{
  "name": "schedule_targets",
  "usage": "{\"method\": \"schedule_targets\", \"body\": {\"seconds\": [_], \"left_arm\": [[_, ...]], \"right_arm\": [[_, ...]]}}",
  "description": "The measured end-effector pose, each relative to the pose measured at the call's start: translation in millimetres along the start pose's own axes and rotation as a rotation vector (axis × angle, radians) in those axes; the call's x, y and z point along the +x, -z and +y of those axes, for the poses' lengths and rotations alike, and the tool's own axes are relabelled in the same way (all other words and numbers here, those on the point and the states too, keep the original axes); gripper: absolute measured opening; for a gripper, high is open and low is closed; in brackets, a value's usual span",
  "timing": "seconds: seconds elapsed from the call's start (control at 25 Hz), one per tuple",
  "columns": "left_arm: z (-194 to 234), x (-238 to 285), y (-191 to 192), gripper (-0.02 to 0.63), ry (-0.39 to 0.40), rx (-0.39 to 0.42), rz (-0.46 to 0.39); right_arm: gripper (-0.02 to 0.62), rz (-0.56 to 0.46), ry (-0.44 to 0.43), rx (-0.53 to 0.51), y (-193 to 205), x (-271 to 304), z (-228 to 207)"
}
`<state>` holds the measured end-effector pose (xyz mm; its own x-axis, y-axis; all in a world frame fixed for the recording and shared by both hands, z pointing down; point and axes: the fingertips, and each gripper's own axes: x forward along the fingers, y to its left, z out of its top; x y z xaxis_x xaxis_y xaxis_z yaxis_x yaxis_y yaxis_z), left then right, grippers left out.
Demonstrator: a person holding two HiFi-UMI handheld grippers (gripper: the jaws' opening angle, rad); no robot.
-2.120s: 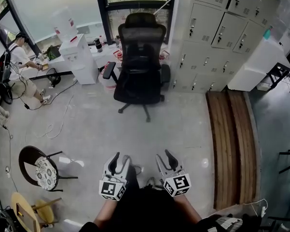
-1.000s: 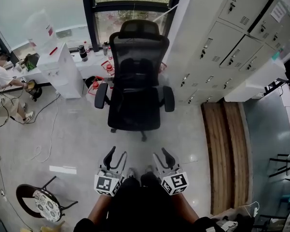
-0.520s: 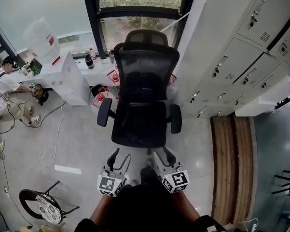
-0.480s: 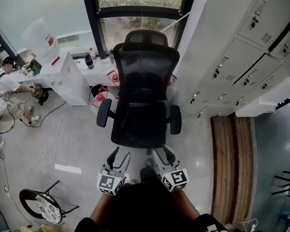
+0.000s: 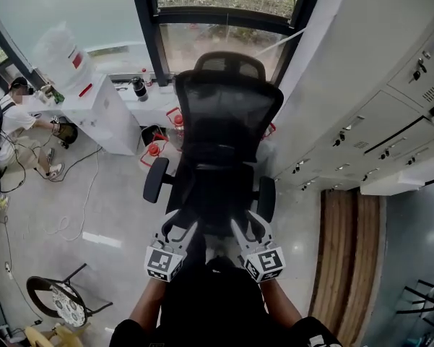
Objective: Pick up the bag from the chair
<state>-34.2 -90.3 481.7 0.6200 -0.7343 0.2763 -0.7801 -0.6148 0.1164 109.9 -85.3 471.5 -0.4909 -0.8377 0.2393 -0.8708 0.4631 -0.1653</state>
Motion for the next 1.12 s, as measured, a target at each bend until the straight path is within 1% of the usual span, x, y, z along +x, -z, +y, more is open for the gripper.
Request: {"method": "schedule_targets", "body": {"seconds": [0.16, 0.32, 0.44, 0.6, 0.8, 0.88, 1.04, 1.12], "left_arm": [[38, 44, 4, 0.203, 0.022, 0.014, 0.042], [71, 86, 0, 0.207, 0.088, 0.022, 0.081], [93, 120, -2, 0.209, 0.135, 0.061, 0.114], [130, 165, 7, 0.219, 0.170, 0.101, 0.183], [170, 218, 42, 0.232, 0.233, 0.173, 0.316], [181, 237, 59, 0.233, 0.274, 0.199, 0.377], [198, 280, 100, 0.242, 0.339, 0.246, 0.473], [206, 300, 127, 0.244, 0.374, 0.294, 0.523]], "right_arm": [[0.150, 0.021, 0.014, 0.001, 0, 38, -21], [0.150, 0.043, 0.052, 0.009, -7, 76, -34], [0.150, 0.055, 0.078, 0.023, -12, 106, -48], [0.153, 0.080, 0.090, 0.024, -18, 146, -63], [0.155, 0.114, 0.095, 0.021, -13, 186, -76], [0.156, 0.131, 0.104, 0.031, -7, 198, -82], [0.158, 0.151, 0.119, 0.047, 12, 224, -97], [0.160, 0.166, 0.125, 0.052, 21, 235, -104]]}}
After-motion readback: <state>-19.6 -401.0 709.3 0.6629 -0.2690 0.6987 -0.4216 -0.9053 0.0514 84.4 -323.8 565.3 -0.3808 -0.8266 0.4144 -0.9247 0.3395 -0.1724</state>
